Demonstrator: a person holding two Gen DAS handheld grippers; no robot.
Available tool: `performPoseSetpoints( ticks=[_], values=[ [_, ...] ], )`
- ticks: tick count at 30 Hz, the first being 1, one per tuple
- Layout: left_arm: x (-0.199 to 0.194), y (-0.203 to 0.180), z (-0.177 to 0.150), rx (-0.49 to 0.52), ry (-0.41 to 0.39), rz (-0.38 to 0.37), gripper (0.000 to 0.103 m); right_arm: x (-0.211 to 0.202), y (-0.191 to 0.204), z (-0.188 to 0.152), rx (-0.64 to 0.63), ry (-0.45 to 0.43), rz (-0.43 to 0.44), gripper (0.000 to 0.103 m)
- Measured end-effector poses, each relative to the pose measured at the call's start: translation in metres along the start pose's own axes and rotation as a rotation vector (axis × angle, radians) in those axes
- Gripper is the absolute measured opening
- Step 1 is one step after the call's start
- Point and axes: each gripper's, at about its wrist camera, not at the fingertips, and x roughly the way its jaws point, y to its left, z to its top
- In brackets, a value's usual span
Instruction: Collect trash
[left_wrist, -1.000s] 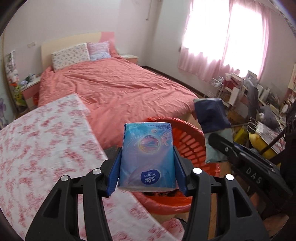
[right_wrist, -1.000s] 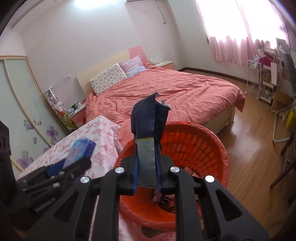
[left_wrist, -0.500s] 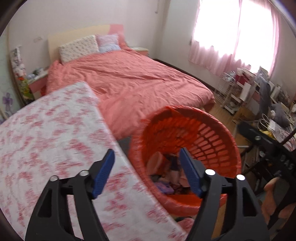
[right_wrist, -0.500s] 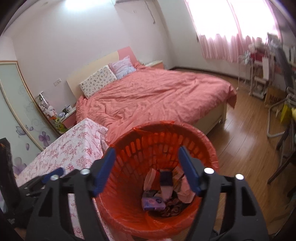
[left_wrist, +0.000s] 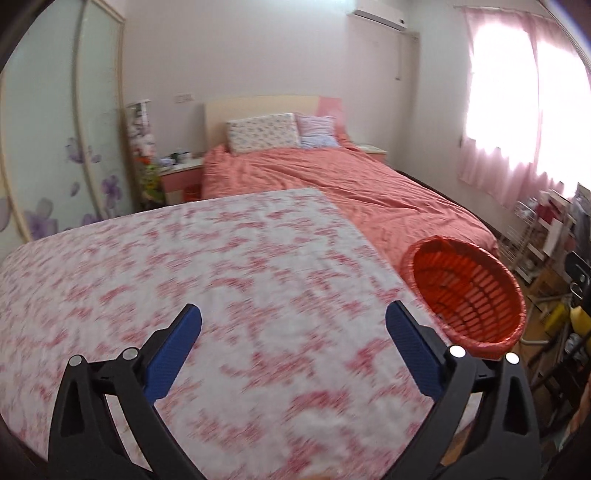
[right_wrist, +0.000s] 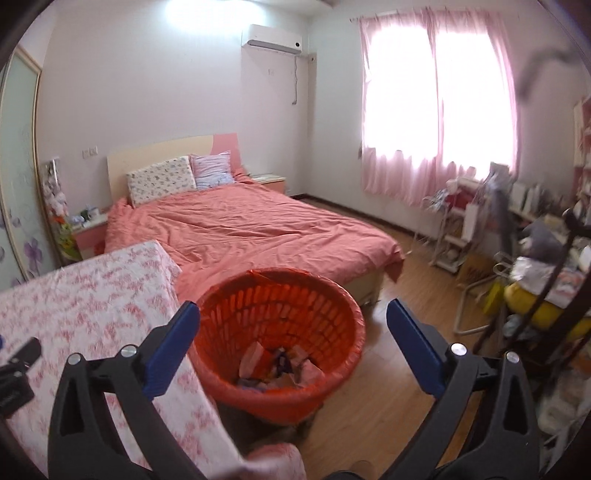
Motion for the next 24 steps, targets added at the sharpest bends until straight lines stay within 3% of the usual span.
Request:
performPoseSetpoints(
  ticks=[5,16,24],
  values=[
    [-0.029,0.026,-0.025,-0.044,-0.017,0.086,0.101,-0.041,0.018,-0.025,-0.011,0.008,-0.017,0.099],
    [-0.065,0.054,-0.06,-0.104,-0.022,0.11,0.101,-0.099,0.042,-0.062,-0.047,0.033,0.054,0.099],
    [-0.084,0.059,-0.07,-0.103,-0.053,0.142,0.101,-0.105,0.05,-0.073,-0.061,0.06,0.074,0.099]
  ],
)
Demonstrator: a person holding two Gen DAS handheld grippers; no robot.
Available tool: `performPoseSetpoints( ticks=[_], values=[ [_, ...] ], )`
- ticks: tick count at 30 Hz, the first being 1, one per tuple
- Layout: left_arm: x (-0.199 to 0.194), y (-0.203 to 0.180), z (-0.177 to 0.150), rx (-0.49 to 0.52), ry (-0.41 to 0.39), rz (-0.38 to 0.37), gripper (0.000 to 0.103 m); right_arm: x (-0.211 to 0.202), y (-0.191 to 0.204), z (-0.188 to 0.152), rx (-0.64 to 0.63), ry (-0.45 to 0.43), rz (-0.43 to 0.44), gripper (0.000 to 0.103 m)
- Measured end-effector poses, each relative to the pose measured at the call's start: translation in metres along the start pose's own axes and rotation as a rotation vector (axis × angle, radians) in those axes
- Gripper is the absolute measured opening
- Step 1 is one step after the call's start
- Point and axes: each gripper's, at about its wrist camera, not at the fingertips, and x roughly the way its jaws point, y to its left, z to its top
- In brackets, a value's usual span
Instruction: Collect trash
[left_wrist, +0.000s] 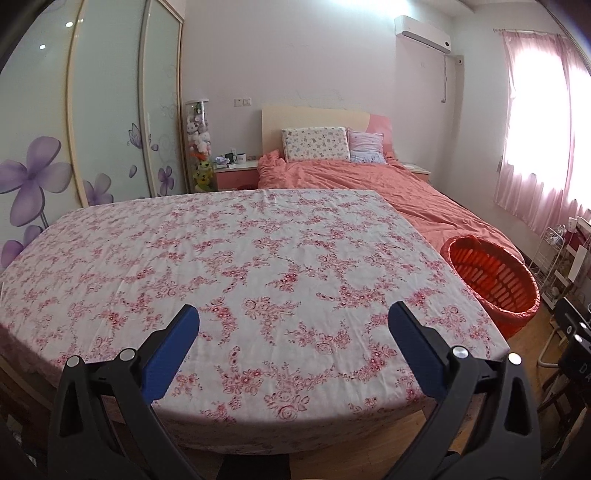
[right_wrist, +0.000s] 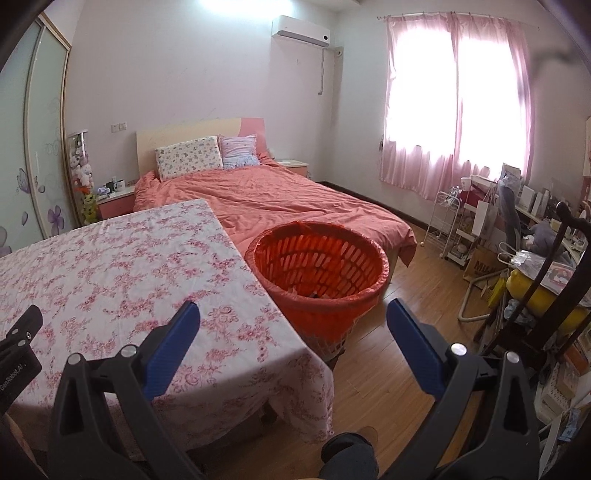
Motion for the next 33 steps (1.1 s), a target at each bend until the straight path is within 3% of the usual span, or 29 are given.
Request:
performPoseSetpoints(
  ticks=[22,33],
  values=[
    [-0.002,0.0,-0.004,0.0,0.033,-0.006,0.101,0.009,-0.002,-0.005,0.025,0.078,-0.006,0.099],
    [-0.007,-0.007,-0.003,0.008,0.017,-0.014,0.101,0.006,-0.001,-0.004,0.02,0.069,0.014,0.099]
  ],
)
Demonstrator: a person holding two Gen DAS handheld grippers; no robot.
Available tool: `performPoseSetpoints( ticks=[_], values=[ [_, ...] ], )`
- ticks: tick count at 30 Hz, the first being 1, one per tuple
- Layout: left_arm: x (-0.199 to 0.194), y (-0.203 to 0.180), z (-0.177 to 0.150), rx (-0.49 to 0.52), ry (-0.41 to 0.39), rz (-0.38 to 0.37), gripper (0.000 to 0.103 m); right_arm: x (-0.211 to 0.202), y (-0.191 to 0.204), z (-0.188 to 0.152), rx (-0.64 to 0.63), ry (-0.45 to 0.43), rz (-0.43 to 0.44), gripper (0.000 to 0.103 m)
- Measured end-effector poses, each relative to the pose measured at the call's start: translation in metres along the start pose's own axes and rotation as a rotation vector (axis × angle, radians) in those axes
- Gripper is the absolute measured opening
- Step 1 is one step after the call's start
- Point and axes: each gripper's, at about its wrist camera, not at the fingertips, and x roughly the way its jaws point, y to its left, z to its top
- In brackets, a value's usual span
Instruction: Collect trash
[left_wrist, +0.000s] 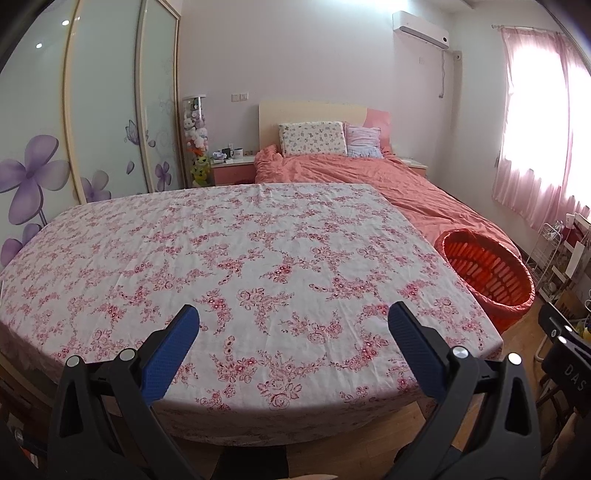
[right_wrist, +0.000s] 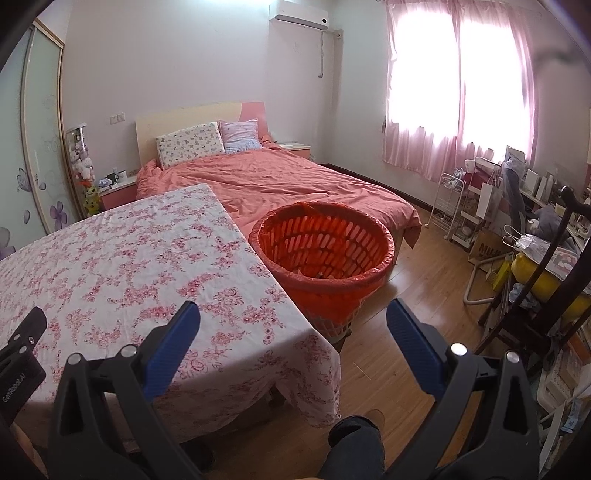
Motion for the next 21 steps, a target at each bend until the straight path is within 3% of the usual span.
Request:
performPoseSetpoints(
  ticks=[10,21],
  values=[
    [-0.011,-0.004,0.002,0.011,-0.048,0.008,0.101,-0.004,0.001,0.0,-0.002,-0.007,0.01,0.099],
    [-0.012,-0.005,0.003,0.011,-0.049,0.009,0.101,-0.004,0.001,0.0,-0.003,-0.007,0.011,0.099]
  ],
)
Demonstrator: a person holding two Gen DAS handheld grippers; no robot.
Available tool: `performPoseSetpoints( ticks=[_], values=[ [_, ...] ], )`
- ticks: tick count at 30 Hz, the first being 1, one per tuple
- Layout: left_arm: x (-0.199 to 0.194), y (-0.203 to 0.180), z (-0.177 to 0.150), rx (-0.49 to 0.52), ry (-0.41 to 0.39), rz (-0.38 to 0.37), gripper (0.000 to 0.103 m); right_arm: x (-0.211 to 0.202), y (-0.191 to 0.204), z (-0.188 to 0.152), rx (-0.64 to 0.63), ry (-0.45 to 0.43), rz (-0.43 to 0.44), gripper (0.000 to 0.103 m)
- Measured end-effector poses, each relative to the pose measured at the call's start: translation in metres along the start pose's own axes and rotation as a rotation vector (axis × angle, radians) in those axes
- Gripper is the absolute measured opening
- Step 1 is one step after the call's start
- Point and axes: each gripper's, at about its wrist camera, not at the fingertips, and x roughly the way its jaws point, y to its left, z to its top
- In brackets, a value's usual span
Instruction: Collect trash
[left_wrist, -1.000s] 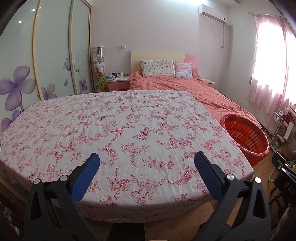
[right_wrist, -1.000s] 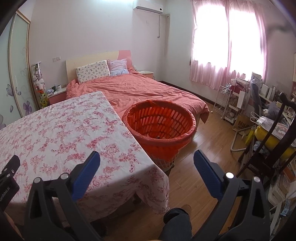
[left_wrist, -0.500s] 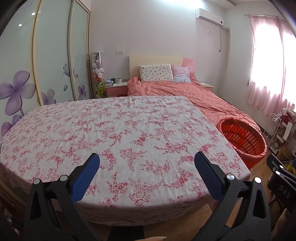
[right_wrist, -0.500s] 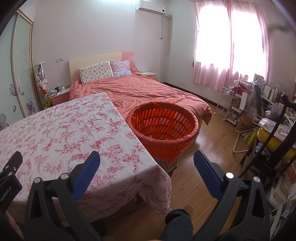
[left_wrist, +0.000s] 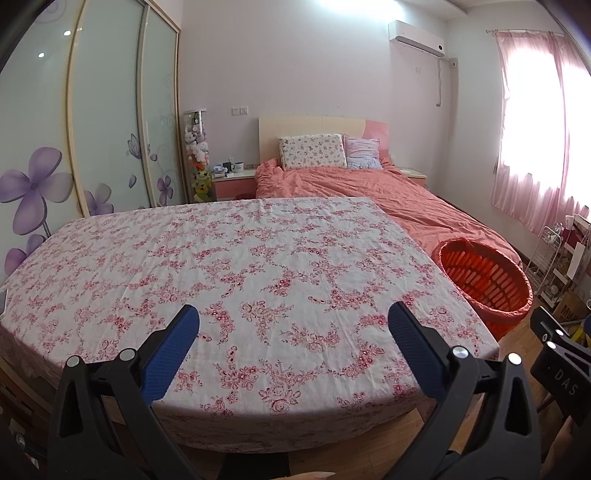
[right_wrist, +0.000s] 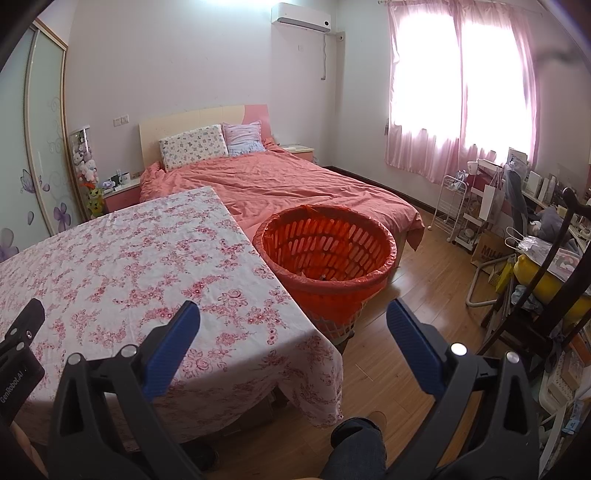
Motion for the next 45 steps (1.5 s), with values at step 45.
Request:
performPoseSetpoints(
  ticks=[45],
  values=[
    [0.0007,-0.0003,0.0004,-0.002,0.005,-0.001,0.101,0.0007,0.0046,0.0032,-0.001,-0.005,0.003,0.099]
  ],
)
